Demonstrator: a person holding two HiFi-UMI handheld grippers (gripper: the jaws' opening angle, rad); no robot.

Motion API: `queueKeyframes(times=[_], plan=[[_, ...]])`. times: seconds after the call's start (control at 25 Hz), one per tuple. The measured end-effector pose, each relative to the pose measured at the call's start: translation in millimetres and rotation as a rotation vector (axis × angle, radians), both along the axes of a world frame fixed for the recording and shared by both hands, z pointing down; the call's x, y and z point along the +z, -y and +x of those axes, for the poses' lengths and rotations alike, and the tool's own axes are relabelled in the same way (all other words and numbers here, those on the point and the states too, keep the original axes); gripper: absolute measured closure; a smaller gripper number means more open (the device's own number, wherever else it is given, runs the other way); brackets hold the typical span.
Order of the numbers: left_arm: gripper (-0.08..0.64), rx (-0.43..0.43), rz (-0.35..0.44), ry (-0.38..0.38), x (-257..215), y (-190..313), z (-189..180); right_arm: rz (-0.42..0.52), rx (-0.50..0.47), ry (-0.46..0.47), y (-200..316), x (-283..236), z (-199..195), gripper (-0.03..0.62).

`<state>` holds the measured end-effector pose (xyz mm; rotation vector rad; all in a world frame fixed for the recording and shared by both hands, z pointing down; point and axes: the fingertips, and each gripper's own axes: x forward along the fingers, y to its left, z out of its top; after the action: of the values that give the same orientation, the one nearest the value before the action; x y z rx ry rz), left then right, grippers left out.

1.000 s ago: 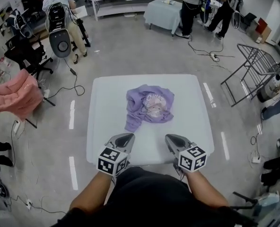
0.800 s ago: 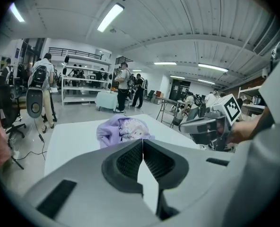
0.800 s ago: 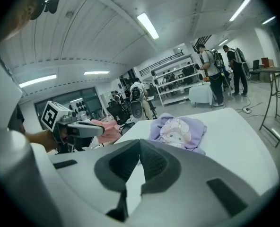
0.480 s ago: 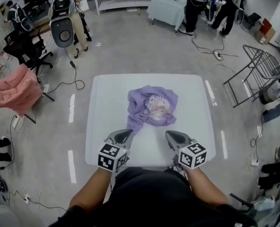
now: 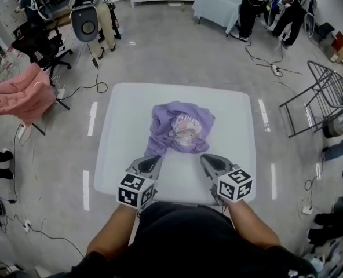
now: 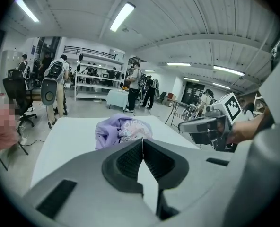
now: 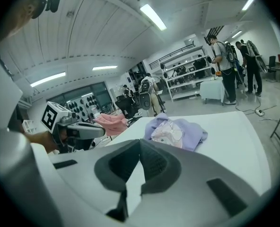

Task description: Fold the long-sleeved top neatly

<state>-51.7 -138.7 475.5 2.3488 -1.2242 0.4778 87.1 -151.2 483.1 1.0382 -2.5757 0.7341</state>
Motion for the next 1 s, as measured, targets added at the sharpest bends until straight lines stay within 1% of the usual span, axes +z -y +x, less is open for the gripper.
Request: queueKeyframes(times=[0.24,0.68,0.88,1.0], plan=[[0.554,-0.025,0.009,0.011,-2.1,1.8,15.1,0.002,-0.026,0.013,3.8,1.9,12.4,0.588],[0.554,-0.043,-0.013,0.028,2.9,5.8,5.2,-0.017,-0.039,0.023,12.5,7.4,3.2,0.588],[0.554,-0.042,-0.021,0.033,6.3,4.6,3.8,-0.017,-0.031,0.010,17.0,9.9,5.6,0.588],[0.554,-0.043,-0.033,0.049,12.5,4.3,-4.1,-0.010,-0.010,-0.014,31.4,13.1,4.6,0.588]])
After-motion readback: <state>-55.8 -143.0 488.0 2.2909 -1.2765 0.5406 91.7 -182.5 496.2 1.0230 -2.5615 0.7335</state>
